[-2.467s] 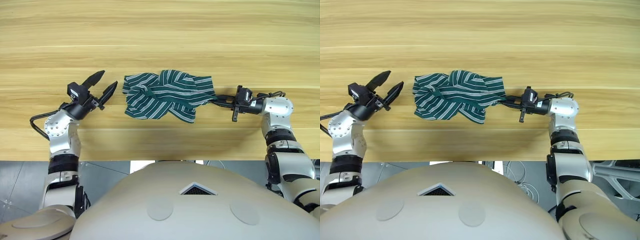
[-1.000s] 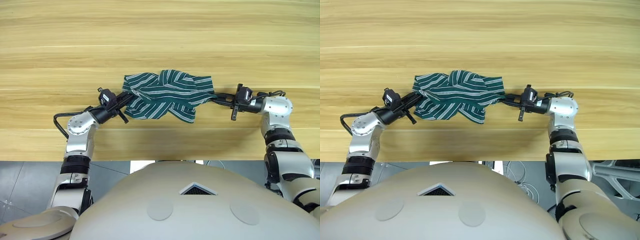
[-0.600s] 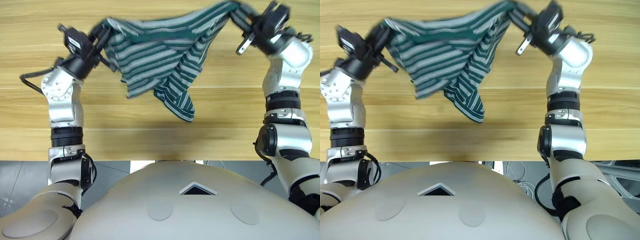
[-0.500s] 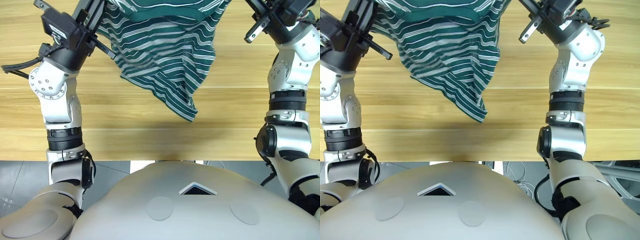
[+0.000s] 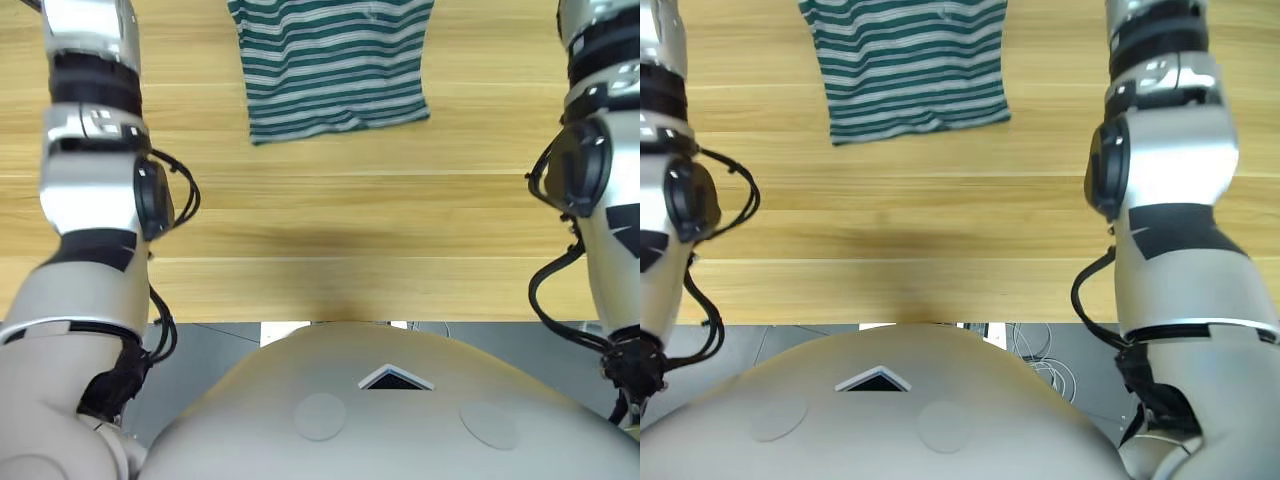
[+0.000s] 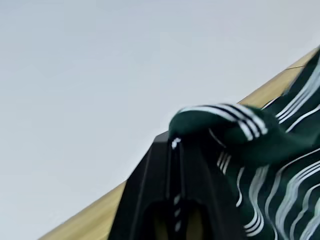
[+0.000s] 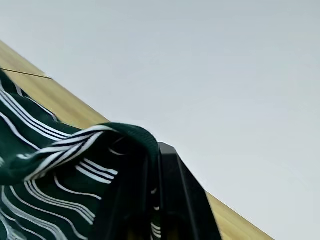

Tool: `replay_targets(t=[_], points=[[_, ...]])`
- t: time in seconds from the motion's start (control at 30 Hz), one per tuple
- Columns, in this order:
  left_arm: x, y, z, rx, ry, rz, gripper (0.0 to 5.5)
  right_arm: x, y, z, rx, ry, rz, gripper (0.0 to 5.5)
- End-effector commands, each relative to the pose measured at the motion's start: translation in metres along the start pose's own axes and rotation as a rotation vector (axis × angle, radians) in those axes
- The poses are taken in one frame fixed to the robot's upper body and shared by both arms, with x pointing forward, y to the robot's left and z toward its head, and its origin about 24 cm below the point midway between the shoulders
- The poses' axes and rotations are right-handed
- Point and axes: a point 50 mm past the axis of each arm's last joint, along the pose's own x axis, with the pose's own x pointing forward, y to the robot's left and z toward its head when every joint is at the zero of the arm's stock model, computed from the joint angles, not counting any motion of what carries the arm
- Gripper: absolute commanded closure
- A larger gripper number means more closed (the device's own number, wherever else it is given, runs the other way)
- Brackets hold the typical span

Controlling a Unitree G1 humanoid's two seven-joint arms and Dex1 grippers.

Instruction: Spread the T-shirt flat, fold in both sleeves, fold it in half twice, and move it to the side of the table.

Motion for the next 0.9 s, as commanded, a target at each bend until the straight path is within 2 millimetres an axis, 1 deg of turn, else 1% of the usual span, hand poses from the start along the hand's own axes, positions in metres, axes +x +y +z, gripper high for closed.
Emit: replay_targets(t=[0.03, 0.1, 0.17, 0.23, 0.3, 0.37, 0.4, 0.43, 0.47, 0.5, 0.53, 0.57, 0.63, 0.7, 0.73, 0.8, 0.83, 0.9], points=[[0.005, 0.05, 0.041, 0.066, 0.021, 0.166, 5.5, 0.01, -0.028, 0.049, -0.062, 0.015, -0.11, 5.49], [0.007, 0.046, 0.039, 0.079, 0.024, 0.148, 5.5, 0.007, -0.024, 0.031, -0.087, 0.074, -0.069, 5.49], [0.015, 0.023, 0.034, 0.124, 0.029, 0.058, 5.5, -0.003, -0.017, -0.007, -0.128, 0.185, 0.006, 5.49], [0.018, 0.005, 0.025, 0.147, 0.04, -0.023, 5.5, -0.012, -0.009, -0.033, -0.134, 0.258, 0.056, 5.49], [0.015, -0.012, 0.005, 0.155, 0.074, -0.113, 5.5, -0.02, 0.003, -0.056, -0.124, 0.307, 0.109, 5.49], [0.004, -0.032, -0.026, 0.16, 0.133, -0.221, 5.5, -0.03, 0.021, -0.081, -0.131, 0.354, 0.196, 5.49], [-0.005, -0.042, -0.045, 0.16, 0.17, -0.284, 5.5, -0.037, 0.032, -0.094, -0.13, 0.374, 0.252, 5.49], [-0.019, -0.052, -0.067, 0.153, 0.205, -0.354, 5.5, -0.045, 0.043, -0.107, -0.125, 0.39, 0.314, 5.49], [-0.033, -0.06, -0.084, 0.145, 0.227, -0.417, 5.5, -0.052, 0.052, -0.118, -0.117, 0.4, 0.363, 5.49], [-0.046, -0.065, -0.097, 0.132, 0.238, -0.469, 5.5, -0.059, 0.059, -0.126, -0.107, 0.403, 0.404, 5.49], [-0.058, -0.067, -0.105, 0.114, 0.233, -0.509, 5.5, -0.064, 0.063, -0.132, -0.102, 0.401, 0.436, 5.49], [-0.07, -0.067, -0.106, 0.085, 0.206, -0.551, 5.5, -0.07, 0.064, -0.136, -0.09, 0.392, 0.459, 5.49], [-0.093, -0.071, -0.101, 0.04, 0.157, -0.626, 5.5, -0.079, 0.061, -0.14, -0.075, 0.371, 0.487, 5.49], [-0.131, -0.083, -0.096, 0.037, 0.145, -0.754, 5.5, -0.091, 0.052, -0.141, -0.06, 0.33, 0.548, 5.49], [-0.15, -0.09, -0.096, 0.04, 0.161, -0.817, 5.5, -0.1, 0.049, -0.142, -0.062, 0.304, 0.61, 5.49], [-0.183, -0.102, -0.097, 0.037, 0.208, -0.92, 5.5, -0.129, 0.047, -0.149, -0.104, 0.264, 0.81, 5.49], [-0.196, -0.107, -0.098, 0.028, 0.234, -0.953, 5.5, -0.147, 0.048, -0.156, -0.128, 0.281, 0.912, 5.49], [-0.223, -0.119, -0.099, 0.023, 0.294, -1.033, 5.5, -0.188, 0.055, -0.173, -0.169, 0.349, 1.132, 5.49]])
